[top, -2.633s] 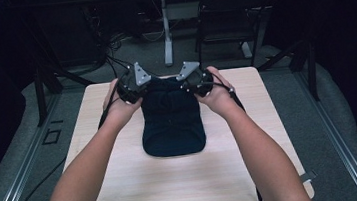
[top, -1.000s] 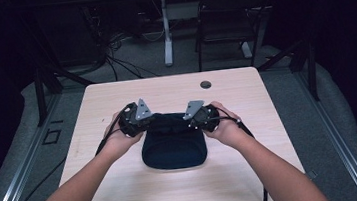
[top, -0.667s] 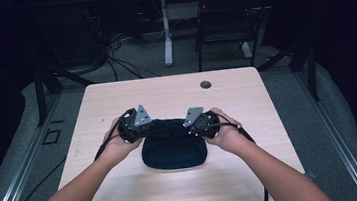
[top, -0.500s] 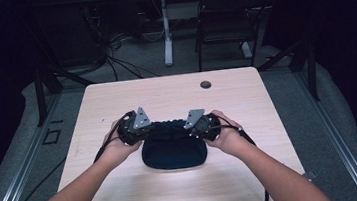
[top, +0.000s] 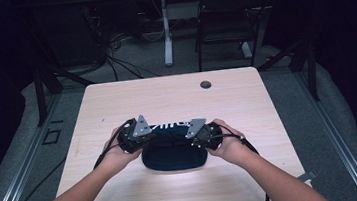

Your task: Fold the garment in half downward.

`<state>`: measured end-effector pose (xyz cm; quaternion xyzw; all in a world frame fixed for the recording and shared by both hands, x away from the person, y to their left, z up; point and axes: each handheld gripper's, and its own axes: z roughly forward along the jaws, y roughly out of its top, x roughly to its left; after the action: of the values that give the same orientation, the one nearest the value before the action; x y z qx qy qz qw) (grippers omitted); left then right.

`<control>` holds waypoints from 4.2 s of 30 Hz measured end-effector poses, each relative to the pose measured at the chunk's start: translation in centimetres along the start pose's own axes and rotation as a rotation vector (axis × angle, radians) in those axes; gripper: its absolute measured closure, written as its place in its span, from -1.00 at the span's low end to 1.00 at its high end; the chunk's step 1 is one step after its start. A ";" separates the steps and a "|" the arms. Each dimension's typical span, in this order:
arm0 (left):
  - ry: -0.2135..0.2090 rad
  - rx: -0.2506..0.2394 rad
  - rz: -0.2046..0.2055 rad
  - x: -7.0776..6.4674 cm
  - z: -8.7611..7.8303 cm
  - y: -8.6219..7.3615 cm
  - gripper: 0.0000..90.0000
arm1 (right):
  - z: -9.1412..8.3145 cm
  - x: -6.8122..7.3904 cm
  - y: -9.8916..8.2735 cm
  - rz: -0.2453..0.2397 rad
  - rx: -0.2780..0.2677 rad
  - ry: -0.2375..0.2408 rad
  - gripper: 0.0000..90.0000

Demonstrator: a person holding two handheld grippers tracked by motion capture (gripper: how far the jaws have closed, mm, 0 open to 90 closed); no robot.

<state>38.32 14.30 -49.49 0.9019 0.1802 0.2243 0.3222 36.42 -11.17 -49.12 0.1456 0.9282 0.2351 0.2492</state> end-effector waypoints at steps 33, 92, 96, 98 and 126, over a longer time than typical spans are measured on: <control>-0.136 0.057 0.004 -4.4 0.9 -4.6 0.70 | 1.6 5.4 -2.6 0.051 0.005 0.141 0.85; -0.088 -0.006 -0.165 -4.4 2.9 -4.8 0.44 | 2.7 4.2 -5.1 0.210 -0.006 0.108 0.74; -0.096 -0.010 -0.181 -4.5 2.8 -4.7 0.36 | 2.7 4.2 -5.1 0.215 -0.008 0.109 0.72; -0.099 -0.009 -0.186 -4.5 2.8 -4.7 0.34 | 2.6 4.2 -5.1 0.218 -0.008 0.105 0.71; -0.087 -0.103 -0.371 -4.0 -2.0 -7.5 0.22 | -0.4 3.7 -6.4 0.298 -0.037 0.100 0.48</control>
<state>32.58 18.81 -54.24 0.8443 0.3174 0.1311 0.4114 32.12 -15.27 -53.56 0.2652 0.9030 0.2936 0.1676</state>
